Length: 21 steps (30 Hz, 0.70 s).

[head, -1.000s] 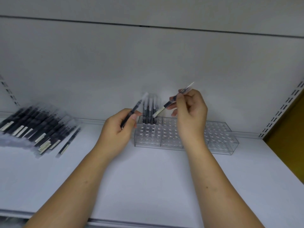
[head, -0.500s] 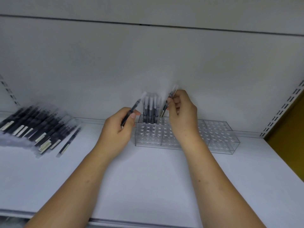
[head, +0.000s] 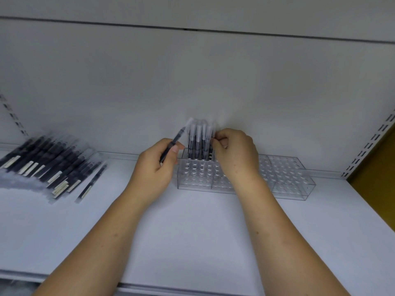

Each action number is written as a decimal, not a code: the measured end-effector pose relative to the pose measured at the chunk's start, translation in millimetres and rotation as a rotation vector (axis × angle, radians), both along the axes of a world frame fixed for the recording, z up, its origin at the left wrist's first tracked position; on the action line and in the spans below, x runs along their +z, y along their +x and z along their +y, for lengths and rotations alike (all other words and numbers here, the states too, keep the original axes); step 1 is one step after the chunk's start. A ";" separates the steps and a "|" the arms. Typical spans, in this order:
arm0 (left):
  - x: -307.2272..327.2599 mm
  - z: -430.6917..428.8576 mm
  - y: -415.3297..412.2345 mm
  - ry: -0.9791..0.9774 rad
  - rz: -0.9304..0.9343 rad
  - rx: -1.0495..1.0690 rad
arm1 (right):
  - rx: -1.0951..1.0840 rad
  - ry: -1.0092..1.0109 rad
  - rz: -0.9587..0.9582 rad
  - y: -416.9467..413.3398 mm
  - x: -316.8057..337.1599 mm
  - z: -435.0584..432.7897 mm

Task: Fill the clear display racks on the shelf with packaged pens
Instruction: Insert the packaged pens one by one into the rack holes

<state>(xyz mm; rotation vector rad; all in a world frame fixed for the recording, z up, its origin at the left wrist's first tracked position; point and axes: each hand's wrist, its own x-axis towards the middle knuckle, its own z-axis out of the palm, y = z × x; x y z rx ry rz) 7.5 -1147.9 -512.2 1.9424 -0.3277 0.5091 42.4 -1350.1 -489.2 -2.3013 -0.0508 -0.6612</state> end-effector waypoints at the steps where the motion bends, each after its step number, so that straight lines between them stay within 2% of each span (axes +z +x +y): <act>1: 0.0 -0.1 -0.1 0.001 0.000 0.001 | -0.010 -0.014 0.017 -1.1 0.5 -0.5; 7: 0.1 -0.1 -0.3 0.005 -0.004 -0.002 | 0.002 0.038 0.055 -3.5 -0.2 -3.9; 12: -1.4 0.3 -0.9 0.022 -0.007 -0.012 | 0.027 0.194 -0.099 -14.5 3.6 -7.5; 14: -2.3 -0.5 -2.1 0.046 -0.030 -0.021 | 0.102 0.309 -0.127 -22.0 7.6 -2.6; 17: -3.2 -2.2 -3.9 0.077 -0.089 -0.036 | 0.329 0.471 -0.015 -35.2 14.4 7.3; 21: -3.9 -3.0 -4.0 0.151 -0.163 -0.038 | 0.524 0.541 0.113 -42.4 15.5 15.7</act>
